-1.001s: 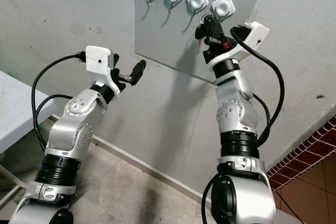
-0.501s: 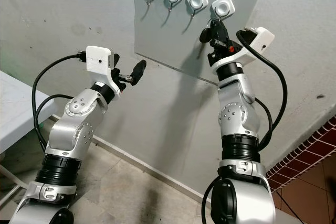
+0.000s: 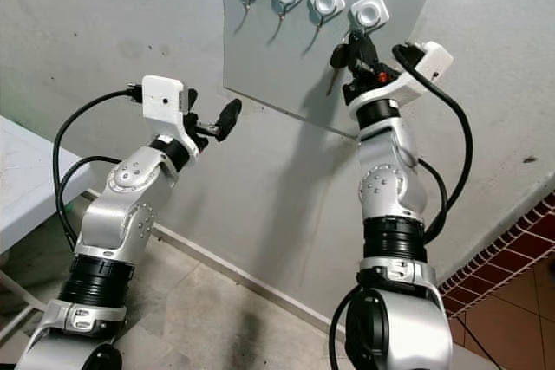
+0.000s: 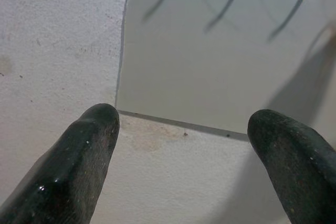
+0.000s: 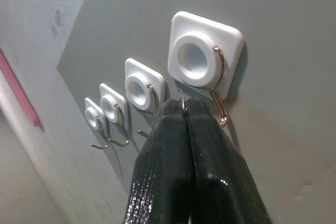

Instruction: Hang keys on a hook

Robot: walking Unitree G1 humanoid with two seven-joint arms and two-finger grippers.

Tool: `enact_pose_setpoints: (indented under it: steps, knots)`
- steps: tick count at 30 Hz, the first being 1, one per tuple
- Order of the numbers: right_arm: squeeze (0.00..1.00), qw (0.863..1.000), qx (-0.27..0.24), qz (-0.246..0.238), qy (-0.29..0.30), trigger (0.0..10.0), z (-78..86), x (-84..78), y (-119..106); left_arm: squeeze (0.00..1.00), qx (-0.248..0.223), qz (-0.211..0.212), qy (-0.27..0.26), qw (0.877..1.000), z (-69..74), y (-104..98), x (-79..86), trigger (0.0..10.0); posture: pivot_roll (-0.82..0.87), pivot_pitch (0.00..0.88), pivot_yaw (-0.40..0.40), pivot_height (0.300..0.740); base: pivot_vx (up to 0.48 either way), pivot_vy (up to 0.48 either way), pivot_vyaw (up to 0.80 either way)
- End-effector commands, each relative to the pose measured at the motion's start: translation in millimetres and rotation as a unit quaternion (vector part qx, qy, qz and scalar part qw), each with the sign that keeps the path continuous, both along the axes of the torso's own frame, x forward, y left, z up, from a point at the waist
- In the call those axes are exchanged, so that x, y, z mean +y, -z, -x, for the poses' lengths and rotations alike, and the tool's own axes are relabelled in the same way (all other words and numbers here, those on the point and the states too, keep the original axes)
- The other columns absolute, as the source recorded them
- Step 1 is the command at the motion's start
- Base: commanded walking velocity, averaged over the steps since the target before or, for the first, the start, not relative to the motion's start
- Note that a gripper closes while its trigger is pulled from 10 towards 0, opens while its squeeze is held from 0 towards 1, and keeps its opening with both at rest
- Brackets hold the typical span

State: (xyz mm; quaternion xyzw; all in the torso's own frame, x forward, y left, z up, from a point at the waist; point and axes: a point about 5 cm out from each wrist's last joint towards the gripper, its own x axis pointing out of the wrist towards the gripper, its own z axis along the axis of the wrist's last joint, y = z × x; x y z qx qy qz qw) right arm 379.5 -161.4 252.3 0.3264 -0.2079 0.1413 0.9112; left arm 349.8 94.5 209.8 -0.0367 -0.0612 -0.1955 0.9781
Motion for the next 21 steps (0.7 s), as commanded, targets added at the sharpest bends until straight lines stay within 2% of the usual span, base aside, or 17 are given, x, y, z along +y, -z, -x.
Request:
enact_pose_setpoints:
  steps: [1,11,13,14,18,21]
  knots:
    - [0.00,0.999,0.010,-0.027,0.016,10.0,-2.4,-8.4,-2.2,0.00,-0.009,-0.001,0.004,1.000,-0.5,-6.6,-3.7,10.0,-0.03,0.000,-0.090,0.724,0.000,0.000,0.00]
    - [0.00,0.999,0.006,-0.034,0.009,10.0,-1.8,-7.1,2.1,0.00,-0.010,-0.001,0.003,1.000,0.6,-6.2,-3.5,10.0,-0.03,0.000,-0.092,0.724,0.000,0.000,0.00]
    - [0.00,0.998,0.021,-0.064,0.008,10.0,-2.3,-8.8,6.3,0.00,-0.010,-0.001,0.003,1.000,0.4,-6.5,-3.8,10.0,-0.03,0.000,-0.092,0.724,0.000,0.000,0.00]
    - [0.00,0.998,0.021,-0.063,0.008,10.0,-2.2,-9.0,6.5,0.00,-0.010,-0.001,0.003,1.000,0.4,-6.5,-3.9,10.0,-0.03,0.000,-0.092,0.724,0.000,0.000,0.00]
    - [0.00,0.997,-0.002,-0.080,-0.008,10.0,1.8,-8.8,5.2,0.00,-0.011,0.000,0.005,1.000,0.5,-7.1,-4.4,10.0,-0.03,0.000,-0.092,0.724,0.000,0.000,0.00]
    - [0.00,0.998,-0.028,-0.049,-0.025,10.0,6.7,-2.4,2.2,0.00,-0.011,-0.001,0.005,1.000,0.7,-7.1,-4.8,10.0,-0.03,0.000,-0.090,0.724,0.000,0.000,0.00]
